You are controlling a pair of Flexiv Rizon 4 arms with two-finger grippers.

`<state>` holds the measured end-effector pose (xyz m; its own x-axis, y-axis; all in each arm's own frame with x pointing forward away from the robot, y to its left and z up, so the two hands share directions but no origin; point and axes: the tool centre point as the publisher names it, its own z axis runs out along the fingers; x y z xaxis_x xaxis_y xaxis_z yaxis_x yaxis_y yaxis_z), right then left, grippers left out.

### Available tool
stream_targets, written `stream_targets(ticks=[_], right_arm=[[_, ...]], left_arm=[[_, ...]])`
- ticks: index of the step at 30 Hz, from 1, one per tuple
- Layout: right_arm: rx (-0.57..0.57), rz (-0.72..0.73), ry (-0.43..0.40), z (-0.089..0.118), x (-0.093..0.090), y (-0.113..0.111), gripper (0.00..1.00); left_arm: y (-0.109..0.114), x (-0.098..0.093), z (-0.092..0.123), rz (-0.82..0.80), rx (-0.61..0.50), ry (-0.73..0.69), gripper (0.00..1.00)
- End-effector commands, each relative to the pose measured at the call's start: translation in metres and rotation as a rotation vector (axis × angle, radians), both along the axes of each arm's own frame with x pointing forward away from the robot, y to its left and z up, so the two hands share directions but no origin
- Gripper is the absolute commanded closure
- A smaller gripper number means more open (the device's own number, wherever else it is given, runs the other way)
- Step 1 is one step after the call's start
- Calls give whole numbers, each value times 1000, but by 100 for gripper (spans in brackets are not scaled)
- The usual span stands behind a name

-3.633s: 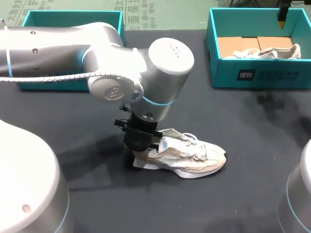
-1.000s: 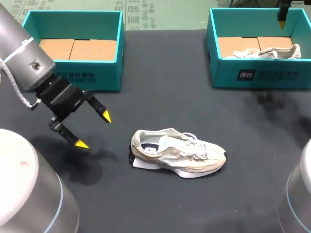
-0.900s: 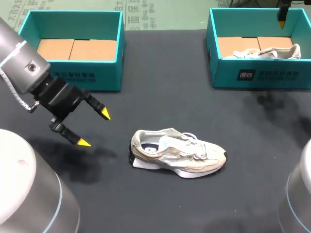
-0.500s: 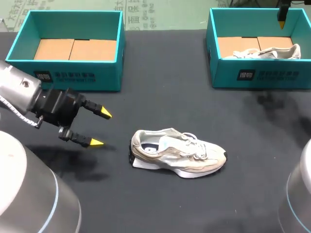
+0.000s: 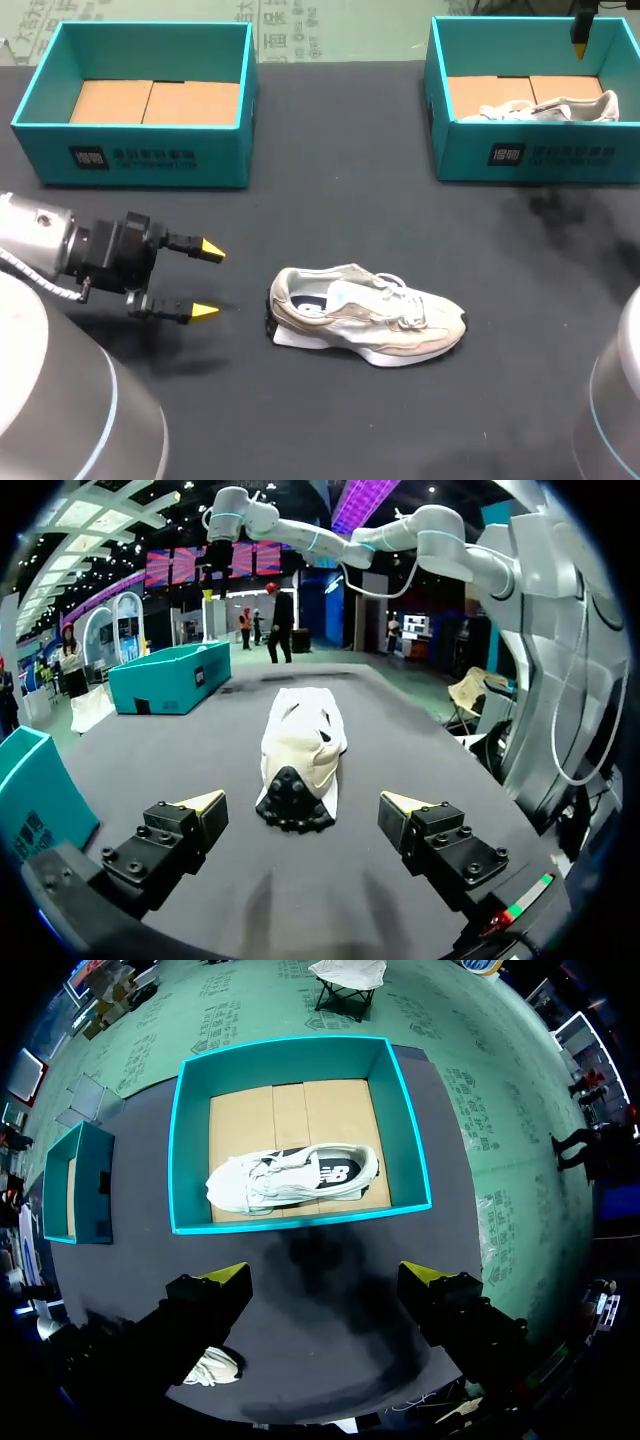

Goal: Take the shoe out of the shoebox, open the shoe tongue, remove and reinsert the insole, then place the shoe into the shoebox

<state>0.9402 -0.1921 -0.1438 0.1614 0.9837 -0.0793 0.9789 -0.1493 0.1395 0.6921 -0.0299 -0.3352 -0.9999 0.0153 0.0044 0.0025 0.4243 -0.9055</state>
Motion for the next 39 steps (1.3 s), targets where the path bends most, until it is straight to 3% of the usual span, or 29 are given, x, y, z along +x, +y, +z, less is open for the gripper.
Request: stream_targets(ticks=[1,4,15,22,39], right_arm=[[0,0,0,0,0,0,0],[0,0,0,0,0,0,0],[0,0,0,0,0,0,0],[0,0,0,0,0,0,0],[0,0,0,0,0,0,0]], left_arm=[[-4,10,-16,-2,-37,4,0],[-7,12,-19,-34,-38,88,0],[-7,12,-19,-34,-38,88,0],[-19,21,-48,36,-84,87,0],[-58,28,-72,1,-86,62,0]])
